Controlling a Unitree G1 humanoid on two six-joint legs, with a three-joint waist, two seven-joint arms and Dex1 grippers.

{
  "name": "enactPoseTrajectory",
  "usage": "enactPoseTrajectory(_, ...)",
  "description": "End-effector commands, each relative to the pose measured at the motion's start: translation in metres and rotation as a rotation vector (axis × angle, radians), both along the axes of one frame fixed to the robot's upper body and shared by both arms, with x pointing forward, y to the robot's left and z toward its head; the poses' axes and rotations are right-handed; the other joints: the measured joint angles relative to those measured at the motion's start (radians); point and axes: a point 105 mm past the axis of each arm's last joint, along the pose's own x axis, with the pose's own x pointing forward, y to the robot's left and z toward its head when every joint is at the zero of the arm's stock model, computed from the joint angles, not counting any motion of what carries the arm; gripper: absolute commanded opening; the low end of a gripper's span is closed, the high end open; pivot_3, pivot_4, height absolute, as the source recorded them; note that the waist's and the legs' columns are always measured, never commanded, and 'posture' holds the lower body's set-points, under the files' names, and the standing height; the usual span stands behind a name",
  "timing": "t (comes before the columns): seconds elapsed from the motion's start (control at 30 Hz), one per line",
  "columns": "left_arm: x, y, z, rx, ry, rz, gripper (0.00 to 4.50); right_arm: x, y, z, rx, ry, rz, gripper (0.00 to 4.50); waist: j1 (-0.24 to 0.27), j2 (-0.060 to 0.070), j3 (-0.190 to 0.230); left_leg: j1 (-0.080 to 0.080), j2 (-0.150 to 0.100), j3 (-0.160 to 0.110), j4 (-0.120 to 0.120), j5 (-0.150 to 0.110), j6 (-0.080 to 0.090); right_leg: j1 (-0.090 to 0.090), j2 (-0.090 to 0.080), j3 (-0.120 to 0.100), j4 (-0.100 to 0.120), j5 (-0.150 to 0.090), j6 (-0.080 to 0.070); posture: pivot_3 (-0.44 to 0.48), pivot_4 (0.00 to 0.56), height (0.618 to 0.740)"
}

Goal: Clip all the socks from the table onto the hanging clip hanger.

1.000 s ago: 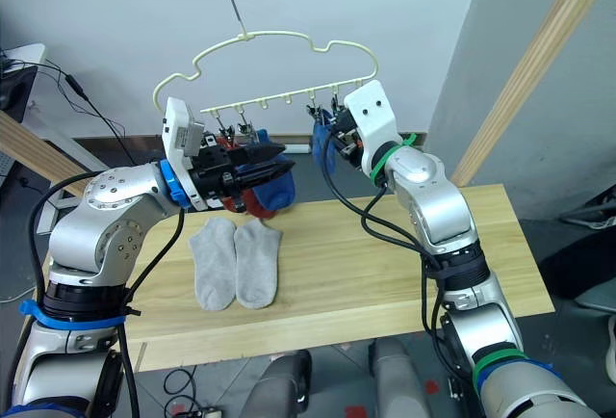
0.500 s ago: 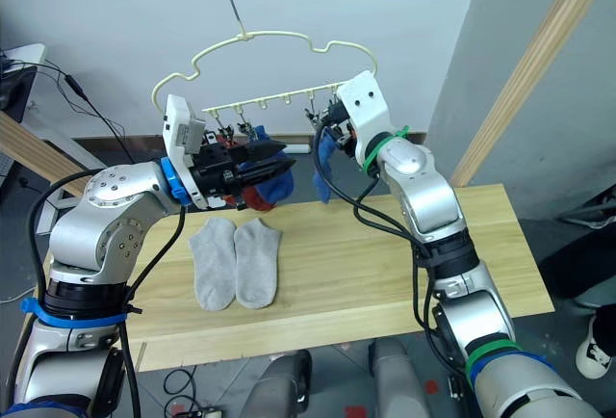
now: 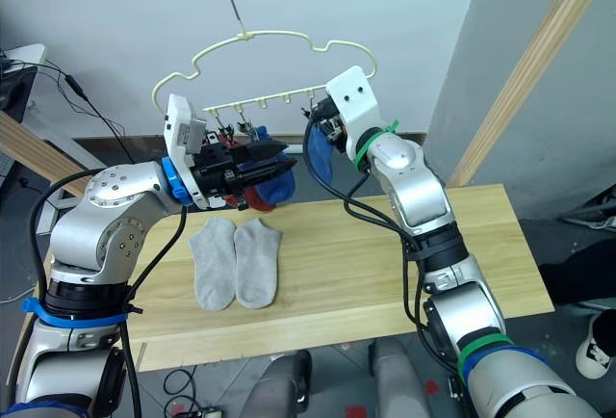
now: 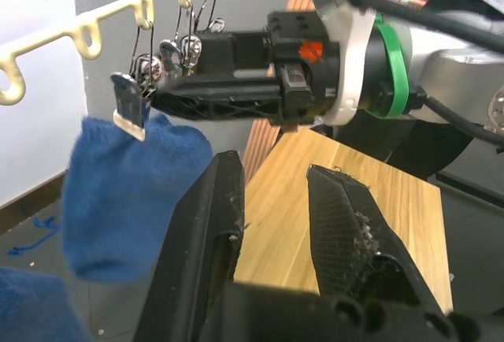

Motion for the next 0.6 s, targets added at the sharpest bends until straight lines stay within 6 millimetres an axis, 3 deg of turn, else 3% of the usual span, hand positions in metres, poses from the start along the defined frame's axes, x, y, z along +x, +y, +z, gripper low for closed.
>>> enactPoseTrajectory(0.03, -0.0044, -0.0010, 0.0165, -0.021, -0.063, -0.010, 1.55, -0.0031, 0.0054, 0.0170, 0.032, -0.045, 0.028, 2.28, 0.000, 0.000, 0.000, 0.000, 0.000, 0.000, 0.000, 0.000, 0.000, 0.000, 0.000, 0.000, 0.000, 0.000, 0.000, -0.051, 0.296, 0.740)
enactPoseTrajectory(0.6, -0.0039, -0.0023, 0.0191, -0.045, -0.056, -0.008, 1.55, -0.0009, 0.0109, 0.0235, 0.082, -0.035, 0.045, 2.28, 0.000, 0.000, 0.000, 0.000, 0.000, 0.000, 0.000, 0.000, 0.000, 0.000, 0.000, 0.000, 0.000, 0.000, 0.000, -0.049, 0.295, 0.740)
